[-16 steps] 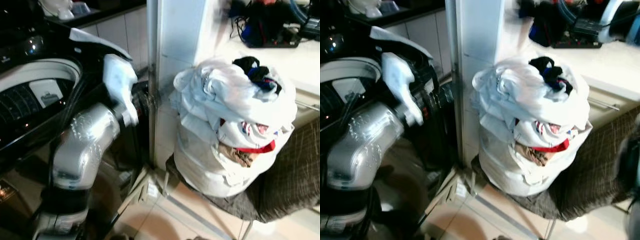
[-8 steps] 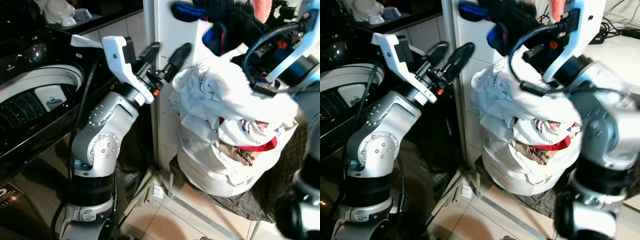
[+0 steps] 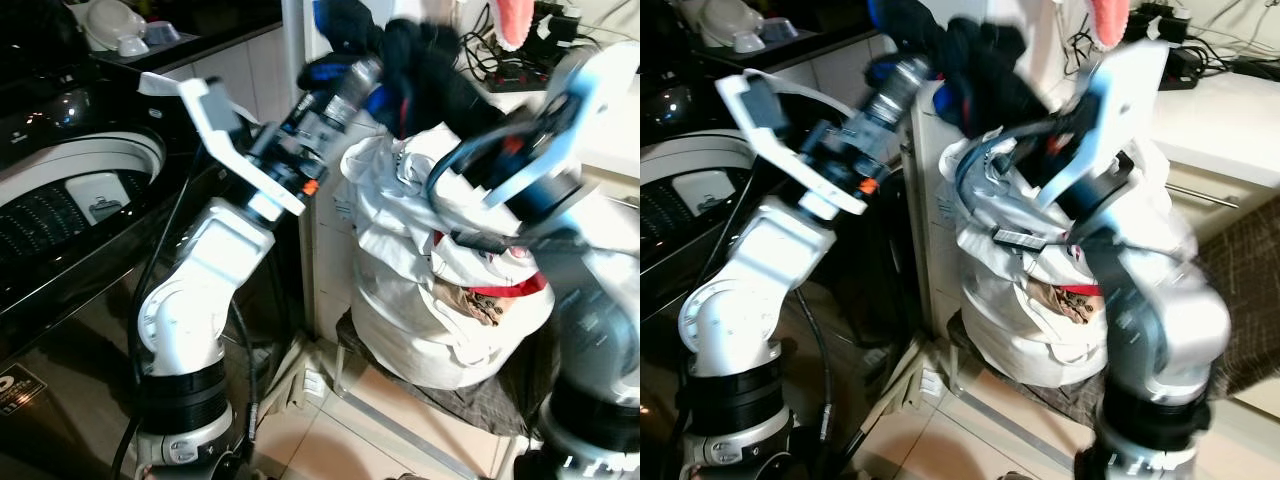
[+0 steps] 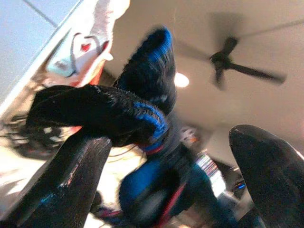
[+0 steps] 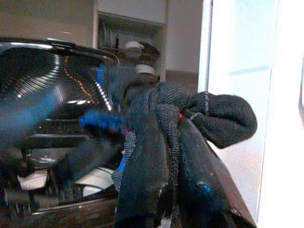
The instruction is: Clothes washing
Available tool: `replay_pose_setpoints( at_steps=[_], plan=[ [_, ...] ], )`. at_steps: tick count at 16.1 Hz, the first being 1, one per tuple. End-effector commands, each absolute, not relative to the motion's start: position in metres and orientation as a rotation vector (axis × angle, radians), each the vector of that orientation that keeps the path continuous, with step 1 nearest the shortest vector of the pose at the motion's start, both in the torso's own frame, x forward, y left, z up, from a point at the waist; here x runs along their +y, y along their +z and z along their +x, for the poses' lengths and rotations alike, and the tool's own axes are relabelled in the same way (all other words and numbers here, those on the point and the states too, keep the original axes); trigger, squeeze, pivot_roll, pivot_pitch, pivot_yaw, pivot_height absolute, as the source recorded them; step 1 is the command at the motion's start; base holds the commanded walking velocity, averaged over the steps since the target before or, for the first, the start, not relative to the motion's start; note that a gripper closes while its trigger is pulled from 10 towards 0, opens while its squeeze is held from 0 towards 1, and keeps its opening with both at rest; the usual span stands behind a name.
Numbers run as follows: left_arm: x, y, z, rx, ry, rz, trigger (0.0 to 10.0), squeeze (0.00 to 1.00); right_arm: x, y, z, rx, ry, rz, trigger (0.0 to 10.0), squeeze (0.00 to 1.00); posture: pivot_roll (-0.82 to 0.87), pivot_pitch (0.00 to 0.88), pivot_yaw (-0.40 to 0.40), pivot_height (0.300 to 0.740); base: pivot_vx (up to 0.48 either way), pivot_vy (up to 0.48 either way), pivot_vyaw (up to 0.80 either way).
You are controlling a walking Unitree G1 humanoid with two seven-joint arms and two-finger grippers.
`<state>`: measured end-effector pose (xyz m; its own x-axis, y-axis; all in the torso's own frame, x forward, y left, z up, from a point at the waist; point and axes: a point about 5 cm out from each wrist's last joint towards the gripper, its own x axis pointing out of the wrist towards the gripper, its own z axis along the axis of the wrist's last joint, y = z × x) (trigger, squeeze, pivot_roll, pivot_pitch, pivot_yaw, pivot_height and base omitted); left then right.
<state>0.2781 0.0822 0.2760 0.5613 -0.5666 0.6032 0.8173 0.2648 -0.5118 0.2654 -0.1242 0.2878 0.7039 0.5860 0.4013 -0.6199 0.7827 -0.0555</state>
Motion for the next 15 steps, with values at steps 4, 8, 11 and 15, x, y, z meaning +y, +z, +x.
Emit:
replay_pose_setpoints(
  at_steps=[4, 8, 11, 15],
  plan=[
    [0.084, 0.275, 0.277, -0.309, -0.933, -0.881, 10.0, 1.0, -0.115, 0.287, 0.257, -0.435, 0.688, 0.129, 0.0, 0.0, -0.09, 0.0, 0.07, 0.74, 0.0, 0.0, 0.0],
    [0.083, 0.265, 0.285, -0.241, -0.829, -0.82, 10.0, 0.0, -0.109, 0.291, 0.254, -0.467, 0.688, 0.195, 0.0, 0.0, -0.09, 0.0, 0.074, 0.74, 0.0, 0.0, 0.0],
    [0.09, 0.258, 0.297, -0.192, -0.705, -0.826, 10.0, 0.0, -0.111, 0.294, 0.255, -0.484, 0.67, 0.206, 0.0, 0.0, -0.09, 0.0, 0.074, 0.74, 0.0, 0.0, 0.0],
    [0.104, 0.262, 0.305, -0.247, -0.613, -0.934, 10.0, 0.0, -0.118, 0.299, 0.258, -0.498, 0.643, 0.217, 0.0, 0.0, -0.09, 0.0, 0.076, 0.74, 0.0, 0.0, 0.0]
  ],
)
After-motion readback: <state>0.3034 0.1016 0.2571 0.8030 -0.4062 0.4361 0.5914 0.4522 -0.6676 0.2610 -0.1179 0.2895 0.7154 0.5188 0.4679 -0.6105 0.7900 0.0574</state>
